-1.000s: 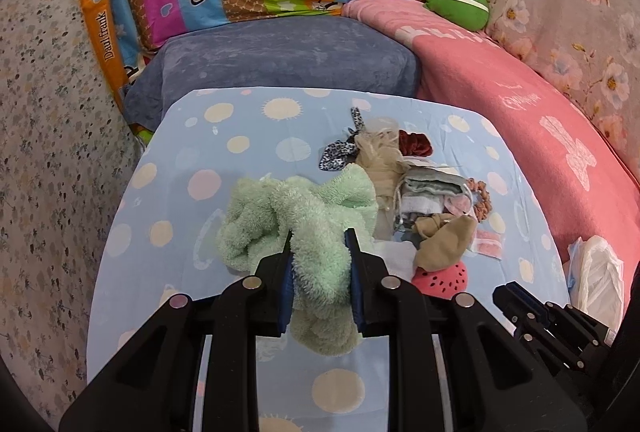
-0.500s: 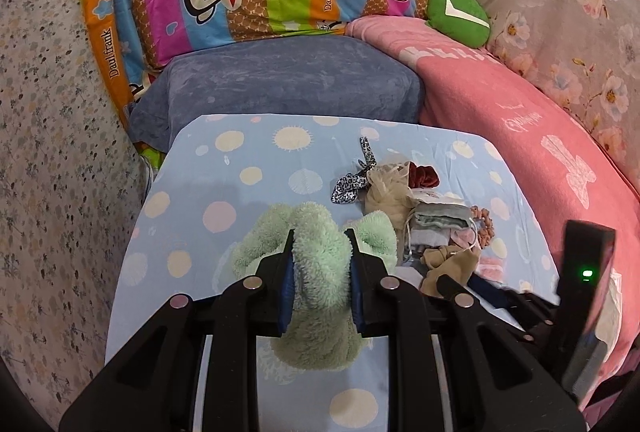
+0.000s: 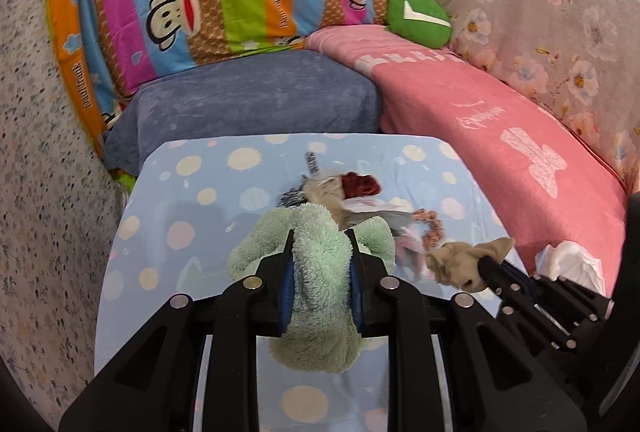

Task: Collect trash
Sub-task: 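Lift the green scrunchie with the left tool while the right tool grasps the beige cloth, then carry both items over the white bin and open both tools to drop them, then return both tools to the pile, left tool closing on the white sock, then lift the white sock with the left tool while the right tool grasps the watermelon plush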

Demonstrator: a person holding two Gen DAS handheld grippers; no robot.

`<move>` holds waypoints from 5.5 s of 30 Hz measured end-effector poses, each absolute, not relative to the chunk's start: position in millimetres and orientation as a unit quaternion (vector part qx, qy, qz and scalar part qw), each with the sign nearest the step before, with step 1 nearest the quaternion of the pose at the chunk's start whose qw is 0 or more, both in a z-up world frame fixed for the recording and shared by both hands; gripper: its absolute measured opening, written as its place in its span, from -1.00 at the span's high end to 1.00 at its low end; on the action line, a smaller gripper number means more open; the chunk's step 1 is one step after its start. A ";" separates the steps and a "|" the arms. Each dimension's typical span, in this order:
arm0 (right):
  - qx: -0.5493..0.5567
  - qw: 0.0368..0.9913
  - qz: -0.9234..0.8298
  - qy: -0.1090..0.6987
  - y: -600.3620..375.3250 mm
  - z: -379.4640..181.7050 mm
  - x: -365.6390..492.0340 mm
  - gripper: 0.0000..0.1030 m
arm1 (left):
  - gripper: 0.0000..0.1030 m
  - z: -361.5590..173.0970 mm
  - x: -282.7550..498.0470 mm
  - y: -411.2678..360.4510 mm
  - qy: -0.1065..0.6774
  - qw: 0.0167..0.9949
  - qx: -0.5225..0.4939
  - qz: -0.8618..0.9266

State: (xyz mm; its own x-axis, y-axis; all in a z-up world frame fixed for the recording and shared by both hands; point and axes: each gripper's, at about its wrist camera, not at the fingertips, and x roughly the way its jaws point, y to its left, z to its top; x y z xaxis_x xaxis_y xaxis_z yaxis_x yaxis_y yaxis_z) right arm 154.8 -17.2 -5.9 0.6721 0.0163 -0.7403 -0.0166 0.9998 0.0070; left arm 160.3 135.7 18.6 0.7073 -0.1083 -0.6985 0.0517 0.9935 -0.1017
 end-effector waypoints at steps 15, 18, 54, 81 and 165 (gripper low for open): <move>0.022 0.935 -0.111 0.337 -157.3 63.4 76.2 0.93 | 0.59 50.3 125.9 -12.5 0.359 0.918 0.002 -0.169; 0.032 0.932 -0.137 0.335 -185.9 63.9 62.6 0.93 | 0.59 51.1 120.4 -42.7 0.360 0.912 0.011 -0.196; 0.129 0.884 -0.281 0.352 -359.2 21.0 -10.0 0.93 | 0.36 34.7 79.5 -245.5 0.347 0.871 0.098 -0.334; 0.108 0.888 -0.272 0.355 -340.9 15.4 16.1 0.49 | 0.04 27.8 99.0 -211.9 0.356 0.883 0.086 -0.292; 0.080 0.858 0.024 0.506 10.6 -138.6 184.2 -0.30 | 0.46 -125.9 219.0 156.0 0.525 0.841 -0.088 -0.095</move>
State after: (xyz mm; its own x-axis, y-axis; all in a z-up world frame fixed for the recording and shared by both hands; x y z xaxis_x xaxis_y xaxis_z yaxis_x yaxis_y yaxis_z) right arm 184.2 10.6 -138.6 0.4858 0.1227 -0.8654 0.0392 0.9860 0.1618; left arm 219.0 156.0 -125.9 0.4303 -0.2531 -0.8665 0.0680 0.9663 -0.2485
